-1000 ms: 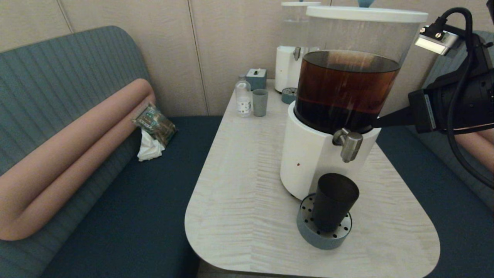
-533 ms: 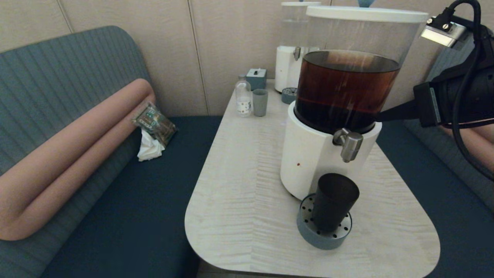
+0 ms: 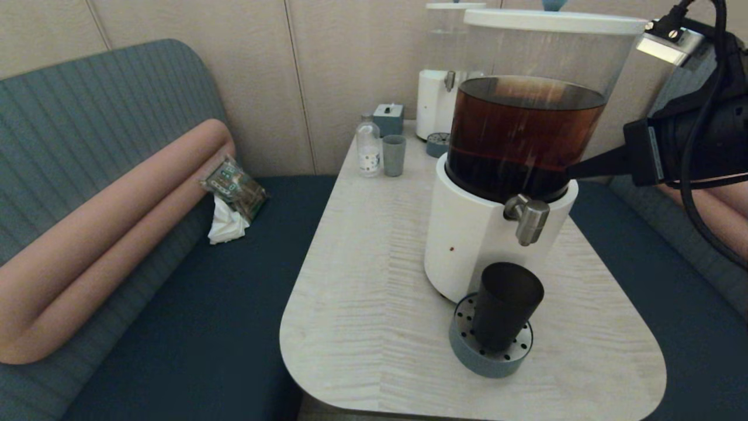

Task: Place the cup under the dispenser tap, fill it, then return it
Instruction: Turn on the faucet

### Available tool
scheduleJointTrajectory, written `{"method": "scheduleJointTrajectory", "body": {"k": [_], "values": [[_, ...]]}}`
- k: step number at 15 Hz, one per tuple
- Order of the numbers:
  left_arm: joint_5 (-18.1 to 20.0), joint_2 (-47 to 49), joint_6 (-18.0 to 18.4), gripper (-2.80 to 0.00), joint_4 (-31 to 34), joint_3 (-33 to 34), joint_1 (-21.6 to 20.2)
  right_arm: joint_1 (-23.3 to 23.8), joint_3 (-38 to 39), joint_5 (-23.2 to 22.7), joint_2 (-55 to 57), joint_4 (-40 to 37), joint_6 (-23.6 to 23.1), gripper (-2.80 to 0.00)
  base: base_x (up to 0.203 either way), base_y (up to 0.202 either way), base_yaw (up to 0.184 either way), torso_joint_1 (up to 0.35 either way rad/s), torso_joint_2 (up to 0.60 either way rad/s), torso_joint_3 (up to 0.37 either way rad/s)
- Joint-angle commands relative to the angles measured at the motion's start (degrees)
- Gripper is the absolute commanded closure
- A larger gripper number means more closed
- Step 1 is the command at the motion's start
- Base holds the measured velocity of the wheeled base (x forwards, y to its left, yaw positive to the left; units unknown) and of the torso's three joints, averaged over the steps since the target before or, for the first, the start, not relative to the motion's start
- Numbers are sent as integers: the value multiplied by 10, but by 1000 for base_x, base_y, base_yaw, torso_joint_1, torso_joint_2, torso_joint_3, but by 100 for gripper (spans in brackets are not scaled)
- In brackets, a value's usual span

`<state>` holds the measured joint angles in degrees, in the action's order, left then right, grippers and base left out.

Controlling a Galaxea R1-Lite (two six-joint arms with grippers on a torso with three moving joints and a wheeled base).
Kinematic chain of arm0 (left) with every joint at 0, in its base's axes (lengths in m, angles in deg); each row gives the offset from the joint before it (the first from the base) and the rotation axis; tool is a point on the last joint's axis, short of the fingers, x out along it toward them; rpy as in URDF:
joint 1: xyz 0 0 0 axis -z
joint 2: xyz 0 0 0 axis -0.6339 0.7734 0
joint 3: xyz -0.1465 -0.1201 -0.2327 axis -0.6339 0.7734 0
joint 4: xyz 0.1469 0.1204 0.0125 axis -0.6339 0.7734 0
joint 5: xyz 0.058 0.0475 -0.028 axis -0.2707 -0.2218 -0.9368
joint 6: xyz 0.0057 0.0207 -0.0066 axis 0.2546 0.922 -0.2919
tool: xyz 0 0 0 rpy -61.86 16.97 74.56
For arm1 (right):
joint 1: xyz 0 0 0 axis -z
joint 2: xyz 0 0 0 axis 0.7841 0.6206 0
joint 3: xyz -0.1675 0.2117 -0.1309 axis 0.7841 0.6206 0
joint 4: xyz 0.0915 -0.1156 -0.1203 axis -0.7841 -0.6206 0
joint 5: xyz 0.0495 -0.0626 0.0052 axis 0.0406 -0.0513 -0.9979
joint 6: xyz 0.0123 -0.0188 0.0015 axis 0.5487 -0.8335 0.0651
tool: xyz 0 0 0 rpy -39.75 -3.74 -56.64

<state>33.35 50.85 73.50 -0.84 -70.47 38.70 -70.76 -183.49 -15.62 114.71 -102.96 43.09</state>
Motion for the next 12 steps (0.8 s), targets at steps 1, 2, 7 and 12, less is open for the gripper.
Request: {"method": "scheduleJointTrajectory", "body": {"k": [1, 2, 7, 12], "values": [[0, 1, 0, 0, 0, 0, 0, 0, 6, 0, 8, -1, 1, 0, 0, 0, 0, 0, 0, 0], [0, 1, 0, 0, 0, 0, 0, -2, 6, -1, 11, 1, 1, 0, 0, 0, 0, 0, 0, 0], [0, 1, 0, 0, 0, 0, 0, -7, 9, -1, 27, 1, -6, 0, 0, 0, 0, 0, 0, 0], [0, 1, 0, 0, 0, 0, 0, -18, 10, 0, 31, 1, -6, 0, 0, 0, 0, 0, 0, 0]]}}
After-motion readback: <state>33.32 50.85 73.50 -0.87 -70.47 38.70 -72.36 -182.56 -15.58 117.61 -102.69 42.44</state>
